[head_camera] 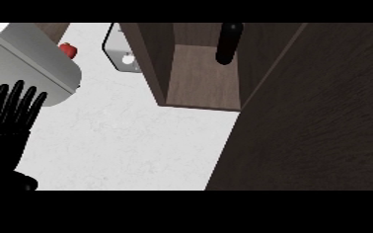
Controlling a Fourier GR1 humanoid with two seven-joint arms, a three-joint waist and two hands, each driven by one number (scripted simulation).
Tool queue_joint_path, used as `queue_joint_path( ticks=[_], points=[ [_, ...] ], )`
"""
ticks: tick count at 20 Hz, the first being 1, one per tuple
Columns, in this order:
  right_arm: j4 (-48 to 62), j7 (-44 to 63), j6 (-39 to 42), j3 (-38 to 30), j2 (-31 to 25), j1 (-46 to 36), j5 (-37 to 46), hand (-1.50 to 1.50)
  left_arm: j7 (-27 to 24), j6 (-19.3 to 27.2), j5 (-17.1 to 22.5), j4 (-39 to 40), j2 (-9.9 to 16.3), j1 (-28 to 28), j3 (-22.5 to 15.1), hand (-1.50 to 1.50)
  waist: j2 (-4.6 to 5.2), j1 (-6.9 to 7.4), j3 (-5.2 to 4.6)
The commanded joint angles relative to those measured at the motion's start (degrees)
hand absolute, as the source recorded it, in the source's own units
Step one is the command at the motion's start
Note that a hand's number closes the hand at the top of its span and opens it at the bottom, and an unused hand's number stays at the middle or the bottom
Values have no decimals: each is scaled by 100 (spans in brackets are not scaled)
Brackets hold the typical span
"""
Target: Pick up the wine, place it into the cabinet and close the cabinet
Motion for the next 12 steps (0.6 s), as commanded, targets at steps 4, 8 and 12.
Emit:
queue_joint_path(
  ticks=[4,8,12],
  points=[
    [1173,1342,-552,525,2099,-2224,-80,150,145,-130,124,296,87,-150,160,-150,-22,-118,10],
    [2482,1600,-1059,163,2728,-3599,-186,150,250,-222,299,300,202,-201,340,-150,-24,-96,24],
    [3669,1387,-1295,-377,2755,-4769,-779,150,-87,-589,139,577,73,115,429,-150,-18,-152,35]
  ],
)
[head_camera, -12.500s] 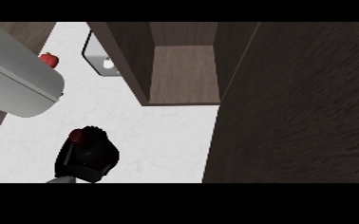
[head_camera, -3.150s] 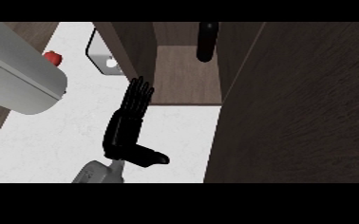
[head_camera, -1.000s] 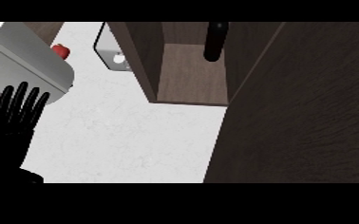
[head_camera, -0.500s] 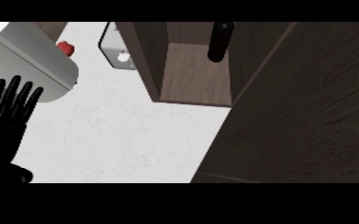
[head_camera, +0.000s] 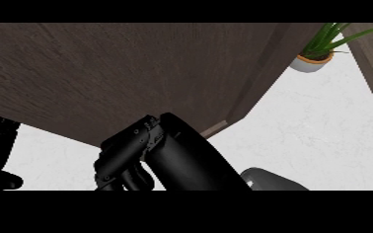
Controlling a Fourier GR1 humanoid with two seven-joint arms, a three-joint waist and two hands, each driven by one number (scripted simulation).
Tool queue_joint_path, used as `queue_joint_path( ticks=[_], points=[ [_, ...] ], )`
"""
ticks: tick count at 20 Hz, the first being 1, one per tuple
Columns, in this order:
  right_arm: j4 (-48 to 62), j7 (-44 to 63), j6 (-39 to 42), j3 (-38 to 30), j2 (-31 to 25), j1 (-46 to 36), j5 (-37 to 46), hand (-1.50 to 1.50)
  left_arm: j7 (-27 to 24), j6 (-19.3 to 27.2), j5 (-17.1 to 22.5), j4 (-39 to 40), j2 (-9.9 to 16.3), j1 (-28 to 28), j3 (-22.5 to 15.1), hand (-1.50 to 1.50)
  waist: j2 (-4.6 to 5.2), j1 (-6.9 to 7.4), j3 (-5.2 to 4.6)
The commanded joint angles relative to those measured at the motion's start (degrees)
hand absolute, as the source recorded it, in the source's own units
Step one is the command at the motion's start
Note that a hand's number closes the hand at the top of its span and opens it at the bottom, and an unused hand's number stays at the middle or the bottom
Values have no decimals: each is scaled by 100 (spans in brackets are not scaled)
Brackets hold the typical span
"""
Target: Pick up the wine, place it into the cabinet and close the cabinet
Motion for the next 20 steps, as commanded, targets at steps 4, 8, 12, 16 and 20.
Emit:
queue_joint_path(
  ticks=[4,8,12,16,20],
  points=[
    [1916,-707,-38,-826,271,-1181,-849,150,-62,-189,-116,-122,-55,431,194,-150,-1,-98,18],
    [2250,-822,-51,-885,276,-1223,-1235,150,-54,-398,-196,217,-127,280,363,-150,-13,-193,18],
    [2930,-1199,137,-1236,277,-1242,-1435,150,227,-10,-225,16,-189,-9,412,-150,-8,-207,20],
    [3409,-1607,614,-1512,278,-1026,-1322,150,63,-150,-458,196,-426,-45,438,-150,-13,-237,20],
    [4072,-2039,1012,-1823,278,-1200,-1126,150,284,-416,-235,30,-307,152,664,-150,-13,-209,20]
  ],
)
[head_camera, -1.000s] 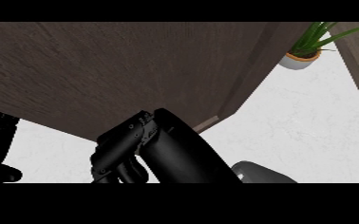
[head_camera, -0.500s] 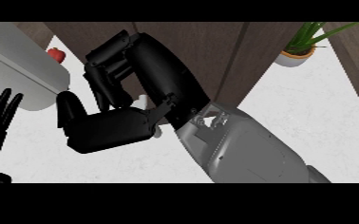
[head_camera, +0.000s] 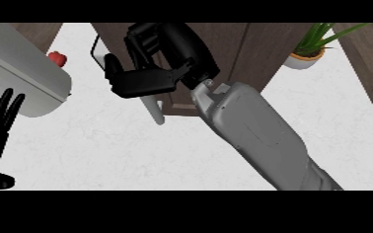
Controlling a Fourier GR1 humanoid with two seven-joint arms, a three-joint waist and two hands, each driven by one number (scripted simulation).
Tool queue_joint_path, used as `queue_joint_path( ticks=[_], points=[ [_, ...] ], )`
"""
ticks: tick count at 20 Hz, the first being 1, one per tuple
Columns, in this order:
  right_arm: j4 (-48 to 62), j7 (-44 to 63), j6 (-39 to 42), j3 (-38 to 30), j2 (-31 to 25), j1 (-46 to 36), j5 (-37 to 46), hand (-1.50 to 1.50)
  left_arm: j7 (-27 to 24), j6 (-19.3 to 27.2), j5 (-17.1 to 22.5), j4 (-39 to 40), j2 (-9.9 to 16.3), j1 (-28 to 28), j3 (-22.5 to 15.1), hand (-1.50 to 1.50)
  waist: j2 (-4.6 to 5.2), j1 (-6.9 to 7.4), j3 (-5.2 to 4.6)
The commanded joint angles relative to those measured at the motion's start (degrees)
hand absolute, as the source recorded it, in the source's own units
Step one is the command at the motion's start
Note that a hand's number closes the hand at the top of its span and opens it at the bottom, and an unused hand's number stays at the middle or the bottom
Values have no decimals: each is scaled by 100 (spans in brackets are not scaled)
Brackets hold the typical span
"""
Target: Pick up the wine, place it into the cabinet and close the cabinet
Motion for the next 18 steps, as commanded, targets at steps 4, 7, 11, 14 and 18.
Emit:
queue_joint_path(
  ticks=[4,7,11,14,18],
  points=[
    [859,-662,642,-406,-198,142,183,150,76,-133,-147,330,-63,-289,110,-150,44,-41,1],
    [1265,-1014,871,-490,-302,180,231,150,13,56,-273,152,-250,-229,17,-150,61,-6,1],
    [1464,-1030,1031,-638,-475,-50,258,150,261,4,-81,-46,-98,-354,68,-150,64,-5,2],
    [1728,-1449,1006,-775,-406,-17,293,150,154,-238,-68,195,-43,-330,168,-150,98,29,-2],
    [1725,-1350,1094,-844,-515,-8,250,150,259,-18,-134,-72,-212,-340,5,-150,75,9,3]
  ],
)
